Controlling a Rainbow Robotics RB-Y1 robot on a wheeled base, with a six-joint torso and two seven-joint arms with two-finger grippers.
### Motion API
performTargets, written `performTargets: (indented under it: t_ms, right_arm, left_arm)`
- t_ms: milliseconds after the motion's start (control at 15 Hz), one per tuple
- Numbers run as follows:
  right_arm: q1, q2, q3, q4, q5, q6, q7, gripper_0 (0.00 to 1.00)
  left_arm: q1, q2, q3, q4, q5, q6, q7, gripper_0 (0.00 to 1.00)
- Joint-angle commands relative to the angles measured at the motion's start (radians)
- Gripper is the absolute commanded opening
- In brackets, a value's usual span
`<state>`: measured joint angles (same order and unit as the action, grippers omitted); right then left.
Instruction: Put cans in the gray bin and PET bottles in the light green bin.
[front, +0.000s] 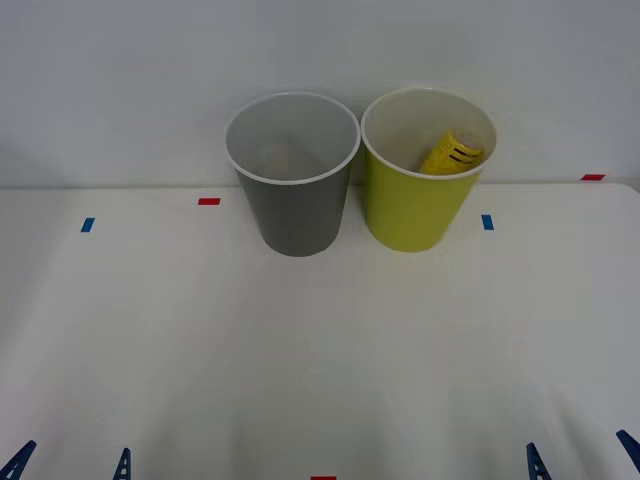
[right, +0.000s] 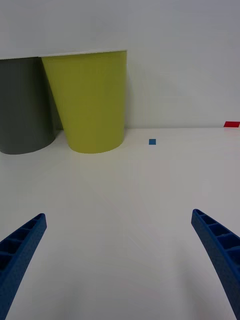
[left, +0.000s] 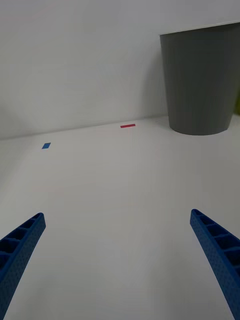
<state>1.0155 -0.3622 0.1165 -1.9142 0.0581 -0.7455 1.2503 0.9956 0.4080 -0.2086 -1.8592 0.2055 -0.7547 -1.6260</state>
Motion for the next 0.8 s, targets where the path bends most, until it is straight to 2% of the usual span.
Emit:
performTargets:
  t_ms: [67, 800]
  right_arm:
    - [0.000, 0.000, 0.000, 0.000, 0.000, 0.000, 0.000, 1.00]
    - [0.000, 0.000, 0.000, 0.000, 0.000, 0.000, 0.000, 1.00]
  left_arm:
    - [0.000, 0.000, 0.000, 0.000, 0.000, 0.000, 0.000, 1.00]
    - [0.000, 0.000, 0.000, 0.000, 0.000, 0.000, 0.000, 1.00]
